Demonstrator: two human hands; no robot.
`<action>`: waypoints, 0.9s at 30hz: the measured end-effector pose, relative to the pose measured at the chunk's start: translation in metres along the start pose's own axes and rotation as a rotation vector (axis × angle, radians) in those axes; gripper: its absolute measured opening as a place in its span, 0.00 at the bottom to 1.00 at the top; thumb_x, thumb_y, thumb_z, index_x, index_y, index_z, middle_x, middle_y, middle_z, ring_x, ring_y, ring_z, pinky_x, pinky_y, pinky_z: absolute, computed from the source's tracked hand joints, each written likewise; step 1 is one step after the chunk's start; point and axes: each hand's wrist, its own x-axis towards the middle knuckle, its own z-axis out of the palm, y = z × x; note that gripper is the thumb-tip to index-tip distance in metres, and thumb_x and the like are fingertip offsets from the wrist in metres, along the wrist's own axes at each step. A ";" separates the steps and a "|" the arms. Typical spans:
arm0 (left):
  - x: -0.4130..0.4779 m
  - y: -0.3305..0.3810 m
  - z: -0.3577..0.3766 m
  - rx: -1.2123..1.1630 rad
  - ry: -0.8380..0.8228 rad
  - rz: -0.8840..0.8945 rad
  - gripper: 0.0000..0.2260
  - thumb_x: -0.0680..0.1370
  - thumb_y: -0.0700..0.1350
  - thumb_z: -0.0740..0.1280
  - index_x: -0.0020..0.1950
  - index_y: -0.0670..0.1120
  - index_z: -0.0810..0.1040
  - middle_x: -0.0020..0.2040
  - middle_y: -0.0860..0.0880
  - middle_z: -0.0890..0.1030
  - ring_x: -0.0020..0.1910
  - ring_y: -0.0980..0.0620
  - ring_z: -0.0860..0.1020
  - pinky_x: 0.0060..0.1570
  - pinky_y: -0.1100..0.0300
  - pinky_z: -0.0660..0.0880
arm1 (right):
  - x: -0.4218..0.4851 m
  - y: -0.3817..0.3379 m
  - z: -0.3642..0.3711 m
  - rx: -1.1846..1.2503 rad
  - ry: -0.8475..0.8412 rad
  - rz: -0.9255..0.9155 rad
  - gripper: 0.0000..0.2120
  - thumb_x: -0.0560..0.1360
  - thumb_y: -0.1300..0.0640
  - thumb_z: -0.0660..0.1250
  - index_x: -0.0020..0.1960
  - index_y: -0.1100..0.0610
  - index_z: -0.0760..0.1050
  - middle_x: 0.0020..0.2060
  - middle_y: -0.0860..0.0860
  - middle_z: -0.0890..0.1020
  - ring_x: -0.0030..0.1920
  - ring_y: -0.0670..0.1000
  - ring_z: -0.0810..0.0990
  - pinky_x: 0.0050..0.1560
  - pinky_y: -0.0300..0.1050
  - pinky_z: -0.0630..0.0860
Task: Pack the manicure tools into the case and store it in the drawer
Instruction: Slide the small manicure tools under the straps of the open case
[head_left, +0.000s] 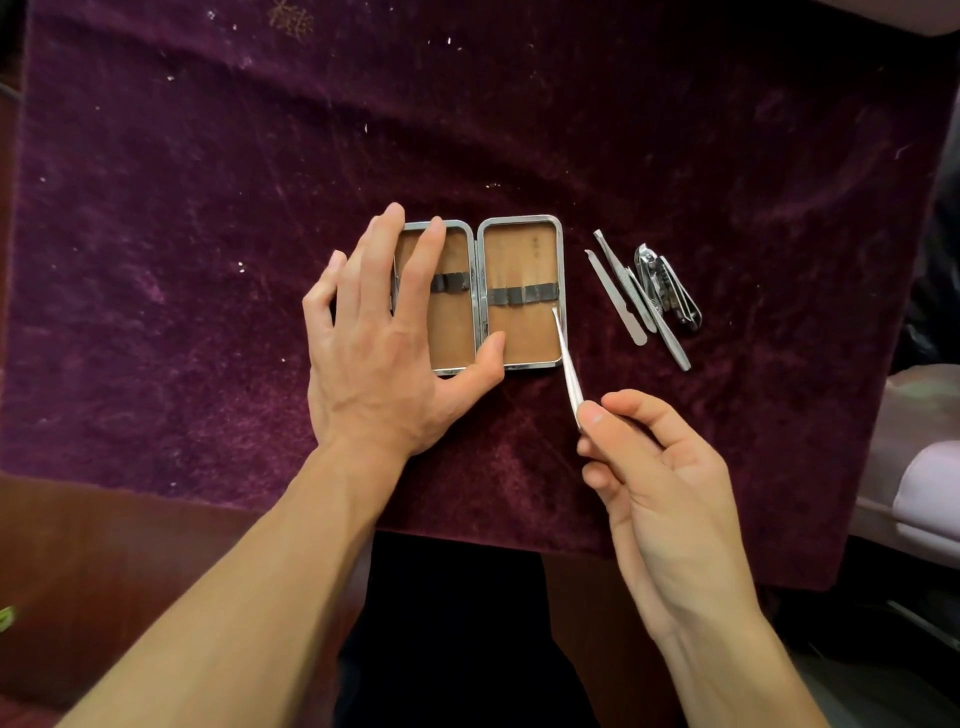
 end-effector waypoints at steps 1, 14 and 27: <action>0.000 0.000 0.000 0.001 -0.001 -0.001 0.40 0.74 0.70 0.63 0.81 0.49 0.63 0.81 0.44 0.63 0.78 0.45 0.66 0.77 0.44 0.60 | 0.001 0.000 0.001 -0.004 0.004 0.001 0.10 0.64 0.50 0.81 0.45 0.48 0.88 0.37 0.50 0.86 0.37 0.44 0.82 0.40 0.32 0.80; 0.000 -0.002 0.002 -0.008 0.019 0.006 0.40 0.75 0.70 0.63 0.81 0.49 0.63 0.82 0.44 0.63 0.78 0.45 0.67 0.77 0.44 0.61 | 0.018 0.002 0.018 -0.137 0.181 -0.152 0.12 0.73 0.59 0.82 0.51 0.55 0.81 0.38 0.53 0.90 0.34 0.45 0.87 0.26 0.33 0.76; -0.001 -0.001 0.002 -0.012 0.029 0.006 0.40 0.75 0.69 0.63 0.81 0.49 0.64 0.82 0.44 0.63 0.78 0.45 0.67 0.77 0.44 0.61 | 0.026 0.013 0.032 -0.137 0.208 -0.260 0.08 0.74 0.58 0.81 0.48 0.55 0.82 0.37 0.49 0.88 0.33 0.44 0.86 0.29 0.33 0.76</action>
